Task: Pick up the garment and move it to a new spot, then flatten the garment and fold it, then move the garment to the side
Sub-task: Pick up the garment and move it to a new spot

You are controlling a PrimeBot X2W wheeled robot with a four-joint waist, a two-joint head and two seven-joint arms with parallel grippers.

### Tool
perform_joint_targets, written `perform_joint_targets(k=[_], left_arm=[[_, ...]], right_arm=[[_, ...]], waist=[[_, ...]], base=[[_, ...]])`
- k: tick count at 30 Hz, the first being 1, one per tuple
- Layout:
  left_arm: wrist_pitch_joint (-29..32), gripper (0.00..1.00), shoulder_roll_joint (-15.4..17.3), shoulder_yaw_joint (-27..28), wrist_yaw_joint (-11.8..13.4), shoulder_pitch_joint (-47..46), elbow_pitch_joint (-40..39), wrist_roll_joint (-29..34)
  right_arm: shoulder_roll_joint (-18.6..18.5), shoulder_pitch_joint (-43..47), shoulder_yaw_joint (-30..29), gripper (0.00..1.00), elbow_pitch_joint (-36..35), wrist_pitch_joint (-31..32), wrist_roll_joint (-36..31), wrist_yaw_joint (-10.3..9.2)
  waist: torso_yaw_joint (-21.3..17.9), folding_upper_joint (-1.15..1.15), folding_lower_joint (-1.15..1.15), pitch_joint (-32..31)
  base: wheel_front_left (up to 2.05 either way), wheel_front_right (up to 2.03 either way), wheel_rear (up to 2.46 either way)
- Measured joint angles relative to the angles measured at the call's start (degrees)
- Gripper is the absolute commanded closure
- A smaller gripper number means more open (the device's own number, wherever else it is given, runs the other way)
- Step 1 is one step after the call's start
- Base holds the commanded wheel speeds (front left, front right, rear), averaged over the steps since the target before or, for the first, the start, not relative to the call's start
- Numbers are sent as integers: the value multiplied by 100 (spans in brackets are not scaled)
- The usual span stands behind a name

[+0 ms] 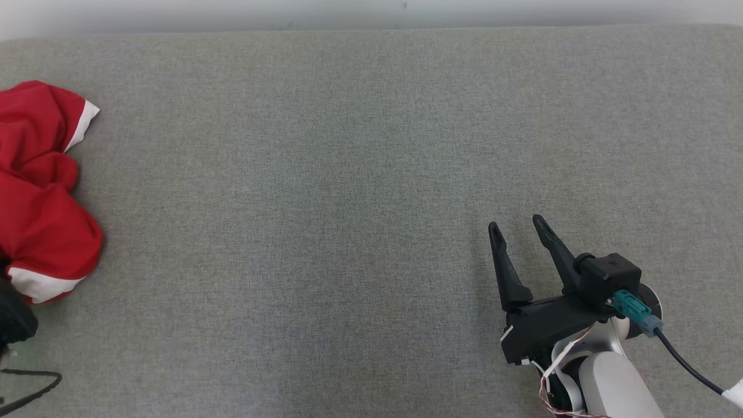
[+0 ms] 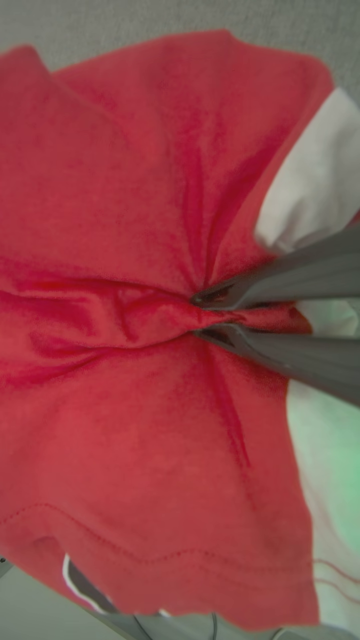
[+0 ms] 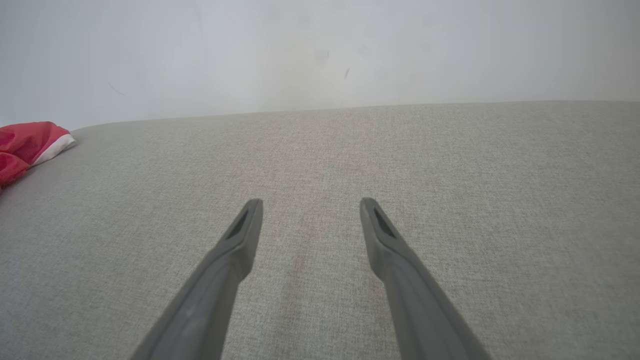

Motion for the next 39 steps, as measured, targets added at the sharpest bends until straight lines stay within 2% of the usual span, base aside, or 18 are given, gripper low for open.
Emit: perform_joint_targets(k=[10, 17, 26, 39], left_arm=[[-765, 100, 186, -245, -33, -410, -177, 234], [-1091, 100, 341, -490, -75, -814, -896, 469], [-891, 100, 389, -720, -107, -983, -2017, 506], [-120, 100, 215, -1037, -41, -954, -4143, 426]], right_arm=[[0, 12, -51, 0, 47, -11, -1, 0], [0, 85, -3, 0, 198, -123, 164, 0], [0, 177, 1, 0, 335, -266, 327, 0], [0, 277, -3, 0, 522, -419, 522, 0]], waist=[[60, 0, 0, -172], [120, -1, 0, -500], [13, -1, -1, -773], [-509, -1, 0, -1074]], base=[[0, 0, 0], [0, 0, 0], [0, 0, 0], [0, 0, 0]])
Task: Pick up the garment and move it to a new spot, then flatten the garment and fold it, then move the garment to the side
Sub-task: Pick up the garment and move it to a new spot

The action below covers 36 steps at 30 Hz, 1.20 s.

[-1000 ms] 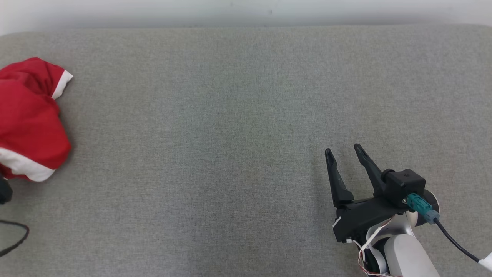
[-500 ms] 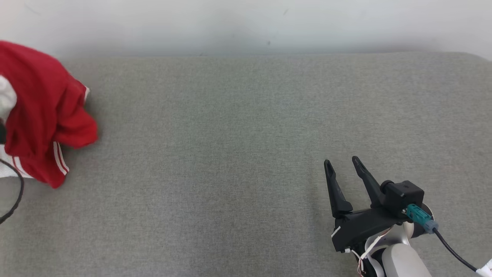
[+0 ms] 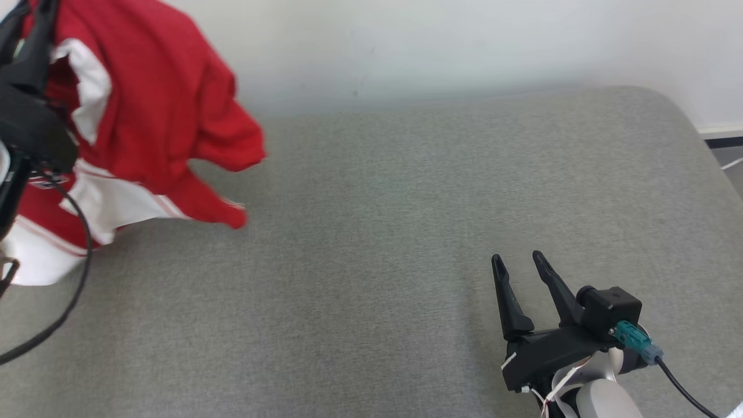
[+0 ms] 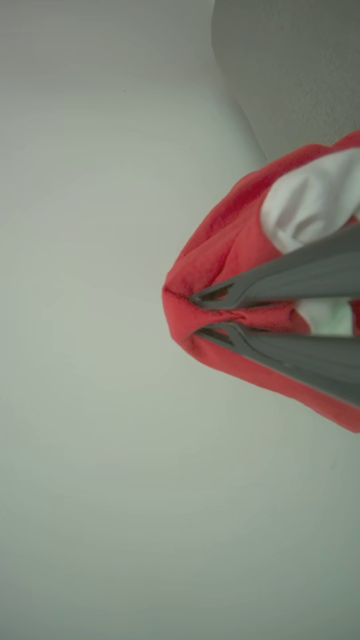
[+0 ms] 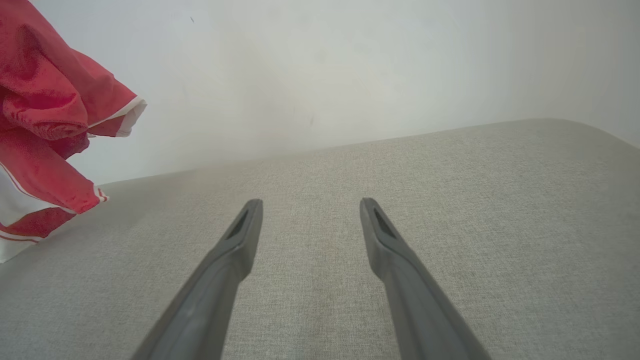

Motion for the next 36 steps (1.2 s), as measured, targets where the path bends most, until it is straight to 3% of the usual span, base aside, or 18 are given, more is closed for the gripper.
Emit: perform_joint_targets(k=[10, 20, 28, 36], left_arm=[[552, 100, -320, -348, 36, -37, -1063, -113], [837, 100, -566, -603, 70, -92, -1430, -287], [535, 100, -579, -686, 126, 847, -1140, -422], [-104, 100, -744, -818, 168, 1736, -250, -516]], right_arm=[[1, 82, 27, 0, 141, -141, 176, 0], [0, 85, 100, 0, 233, -254, 258, 0], [-1, 19, 1, 0, 272, -245, 207, 0], [0, -113, 110, 0, 279, -188, 174, 0]], waist=[[-474, 0, 0, -221], [-827, 0, 0, -203], [-780, 0, 1, 4], [-596, 0, 1, 137]], base=[[0, 0, 0], [0, 0, 0], [0, 0, 0], [0, 0, 0]])
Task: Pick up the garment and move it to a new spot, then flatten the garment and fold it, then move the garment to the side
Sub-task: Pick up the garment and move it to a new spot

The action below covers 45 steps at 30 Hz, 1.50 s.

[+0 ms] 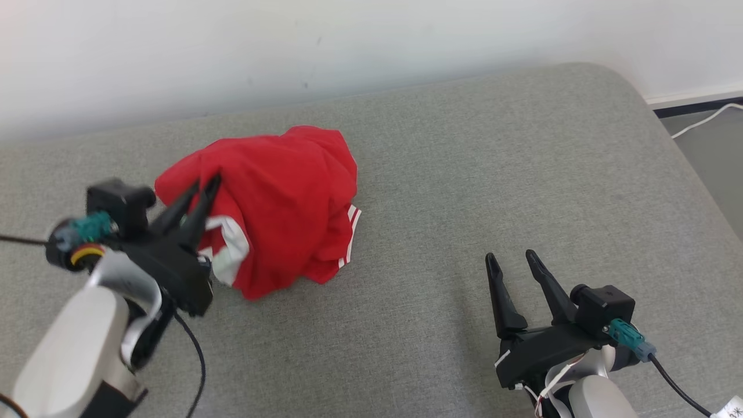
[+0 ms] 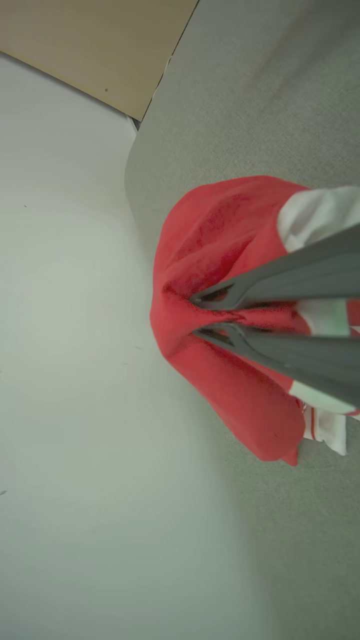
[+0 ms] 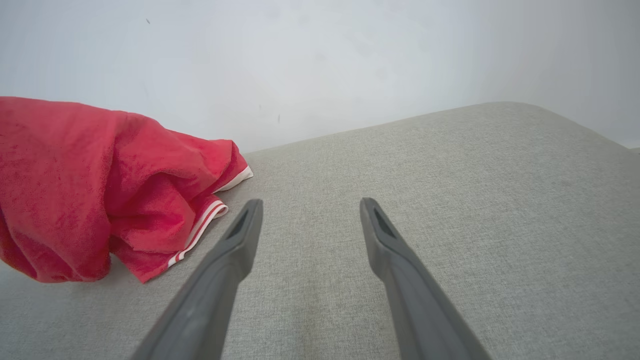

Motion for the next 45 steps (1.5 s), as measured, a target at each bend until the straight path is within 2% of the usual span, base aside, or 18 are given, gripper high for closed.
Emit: perform_joint_targets(k=[11, 16, 17, 18, 24, 31, 35, 45], left_arm=[[-905, 100, -242, -318, -158, 257, 1482, 36], [-1255, 100, -393, -404, -201, 180, 1850, 31], [-1306, 61, -413, -413, -200, 163, 1902, 33], [-1410, 0, -423, -419, -177, 142, 1918, 48], [-1694, 0, -542, -479, 109, 131, 1685, 192], [-1628, 0, -600, -620, 423, 622, 780, 256], [-1474, 0, -554, -710, 702, 1210, 54, 290], [-1269, 0, -503, -848, 904, 1931, -366, 174]], right_arm=[[1, -111, 54, 0, 1, 49, -38, 0], [0, -118, -12, 0, 4, 76, -74, 0], [0, -112, -26, 0, 5, 81, -81, 0], [-1, -104, -43, 0, 4, 91, -85, 0], [-1, 3, -119, 0, -16, 119, -96, 0], [0, 105, -125, 0, -64, 148, -93, 0], [0, 145, -121, 0, -85, 151, -87, 0], [0, 179, -75, 0, -81, 192, -68, 0]], waist=[[59, 0, 0, 201], [75, 0, 0, 204], [85, 0, 0, 193], [96, 0, 0, 180], [204, 0, 0, 69], [393, 0, 0, -41], [478, 0, -1, -87], [508, 0, -1, -142]], base=[[0, 0, 0], [0, 0, 0], [0, 0, 0], [0, 0, 0], [0, 0, 0], [0, 0, 0], [0, 0, 0], [0, 0, 0]])
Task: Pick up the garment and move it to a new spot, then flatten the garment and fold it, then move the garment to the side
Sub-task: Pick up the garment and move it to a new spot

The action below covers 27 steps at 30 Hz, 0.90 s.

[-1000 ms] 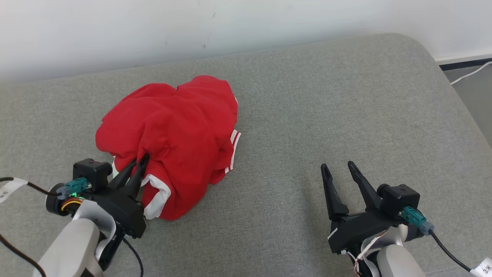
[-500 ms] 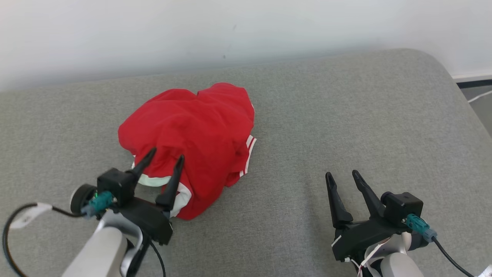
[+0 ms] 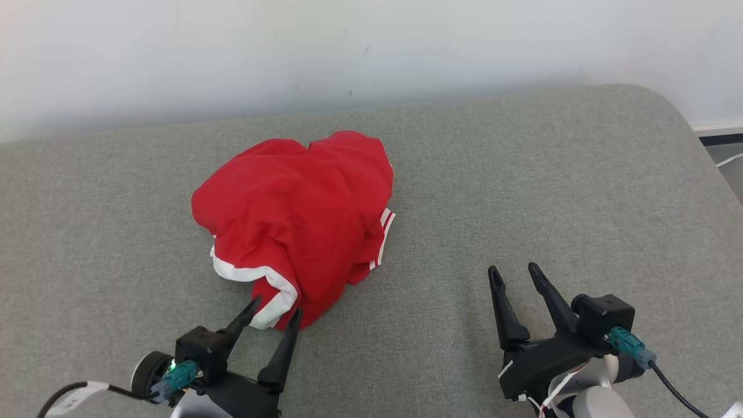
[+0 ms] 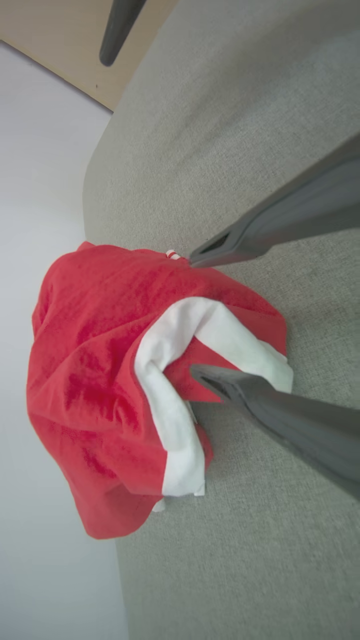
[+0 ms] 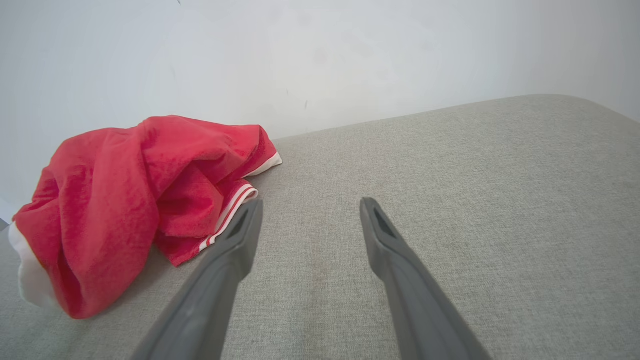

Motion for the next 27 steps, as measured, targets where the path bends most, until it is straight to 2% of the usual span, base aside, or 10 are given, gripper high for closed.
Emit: perform_joint_targets(k=[17, 18, 20, 27], left_arm=[[-162, 0, 9, 104, -44, -269, 639, -94], [-165, 46, -7, 101, -48, -286, 653, -108], [-168, 100, -15, 96, -54, -299, 710, -118], [-266, 100, -19, 74, -76, -410, 716, -124]], right_arm=[[0, -5, 99, 0, -25, 35, 5, 0], [0, -5, 93, 0, -30, 35, 3, 0], [0, -4, 83, 0, -40, 48, -5, 0], [0, 30, 20, 0, -49, 53, -21, 0]], waist=[[-355, 0, 0, 51], [-371, 0, 0, 61], [-391, 0, 0, 74], [-312, 0, 0, 27]], base=[[0, 0, 0], [0, 0, 0], [0, 0, 0], [0, 0, 0]])
